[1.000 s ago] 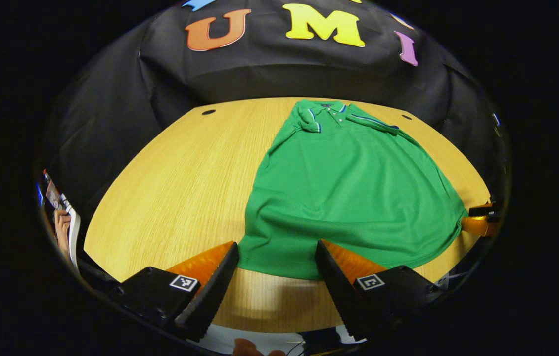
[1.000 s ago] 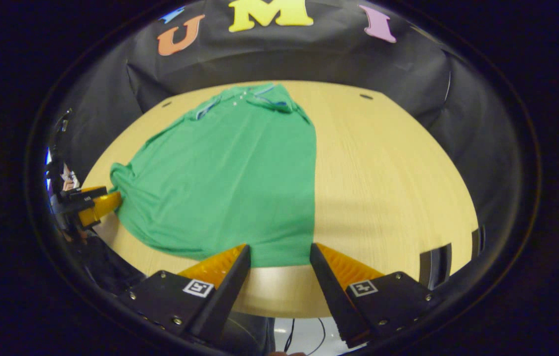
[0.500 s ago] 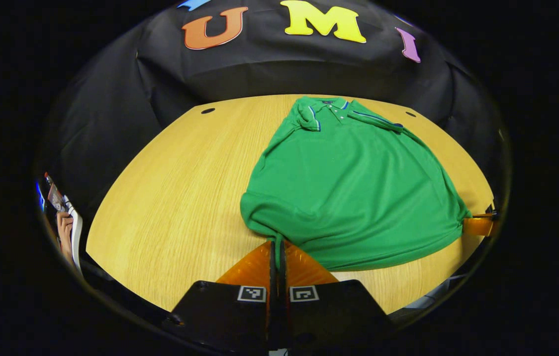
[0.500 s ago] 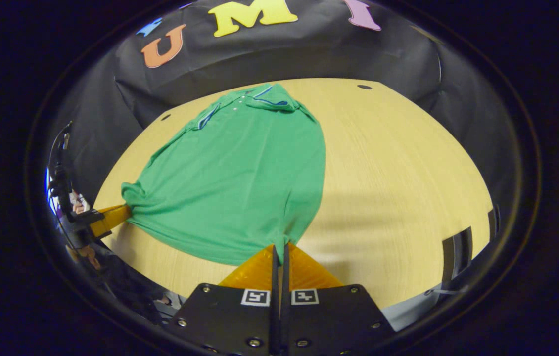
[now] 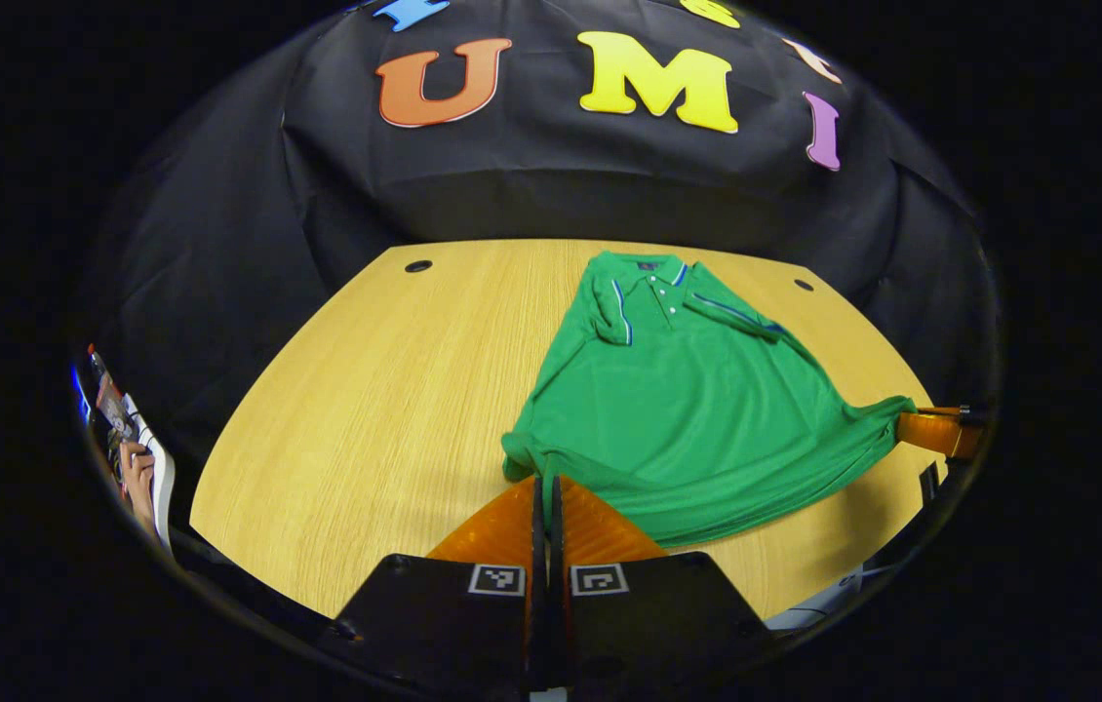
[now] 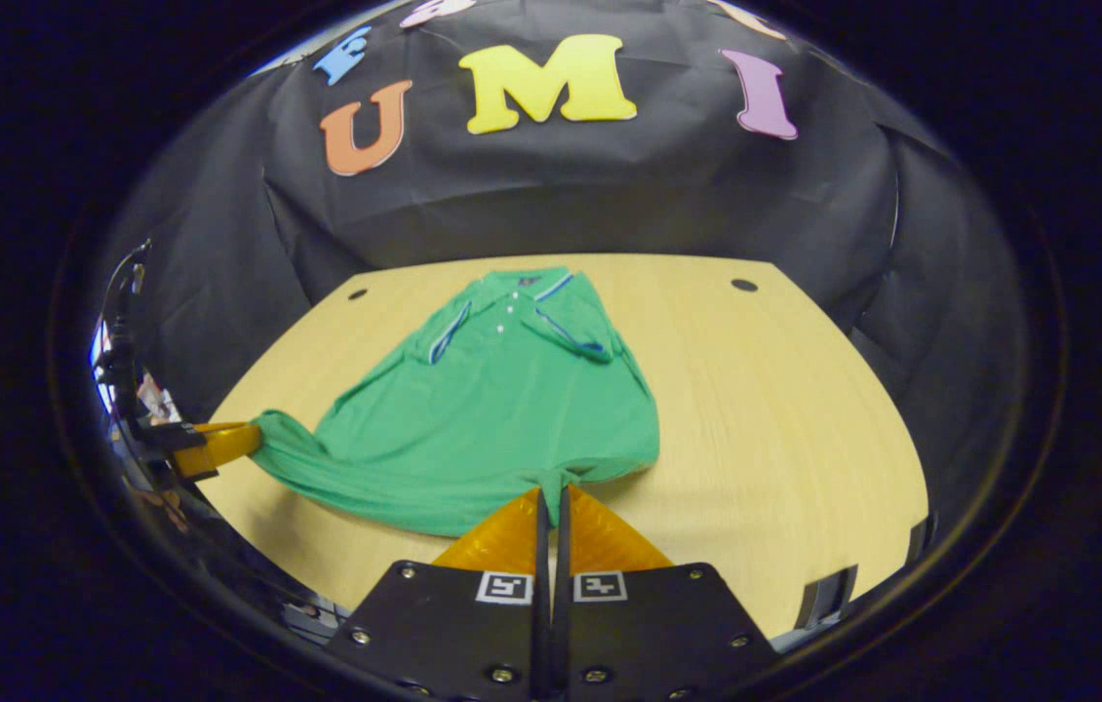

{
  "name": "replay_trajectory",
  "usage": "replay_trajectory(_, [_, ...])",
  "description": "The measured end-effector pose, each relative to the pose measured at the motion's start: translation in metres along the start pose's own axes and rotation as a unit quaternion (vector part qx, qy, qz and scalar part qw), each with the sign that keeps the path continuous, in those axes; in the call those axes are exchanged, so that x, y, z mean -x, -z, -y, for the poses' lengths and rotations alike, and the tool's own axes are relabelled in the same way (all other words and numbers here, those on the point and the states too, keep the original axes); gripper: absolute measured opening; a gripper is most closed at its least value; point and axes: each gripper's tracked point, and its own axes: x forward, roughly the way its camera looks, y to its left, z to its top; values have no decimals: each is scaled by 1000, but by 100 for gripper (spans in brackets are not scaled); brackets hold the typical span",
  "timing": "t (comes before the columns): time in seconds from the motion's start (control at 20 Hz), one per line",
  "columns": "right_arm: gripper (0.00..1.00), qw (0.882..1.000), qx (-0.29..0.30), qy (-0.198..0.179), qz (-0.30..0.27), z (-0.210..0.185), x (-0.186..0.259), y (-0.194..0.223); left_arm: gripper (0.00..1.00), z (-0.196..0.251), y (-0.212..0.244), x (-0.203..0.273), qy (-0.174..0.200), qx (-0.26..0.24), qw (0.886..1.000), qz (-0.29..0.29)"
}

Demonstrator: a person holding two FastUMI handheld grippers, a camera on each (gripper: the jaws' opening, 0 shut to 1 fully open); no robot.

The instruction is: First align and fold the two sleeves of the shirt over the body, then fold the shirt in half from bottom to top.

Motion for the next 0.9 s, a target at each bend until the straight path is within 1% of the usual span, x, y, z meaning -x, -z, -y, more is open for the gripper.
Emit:
replay_trajectory(0.05, [1, 1000, -2, -4, 10, 2, -5, -19, 3, 2, -17, -1, 0, 5, 1000, 9])
replay_trajectory(0.1, [1, 1000, -6, -7, 21, 4, -8, -37, 0, 4, -32, -5, 2, 8, 1000, 18])
replay_trajectory(0.15, [1, 1000, -7, -10, 29, 6, -13, -53, 3, 6, -48, -9, 4, 11, 1000, 26])
replay_trajectory(0.25, [1, 999, -5, -10, 43, 12, -23, -81, 3, 11, -77, -21, 9, 19, 999, 40])
replay_trajectory(0.5, [1, 998, 9, -12, 68, 22, -52, -136, 3, 15, -135, -49, 7, 22, 998, 65])
replay_trajectory(0.9, [1, 995, 9, -18, 98, 25, -104, -211, 3, 11, -208, -104, 5, 23, 996, 88])
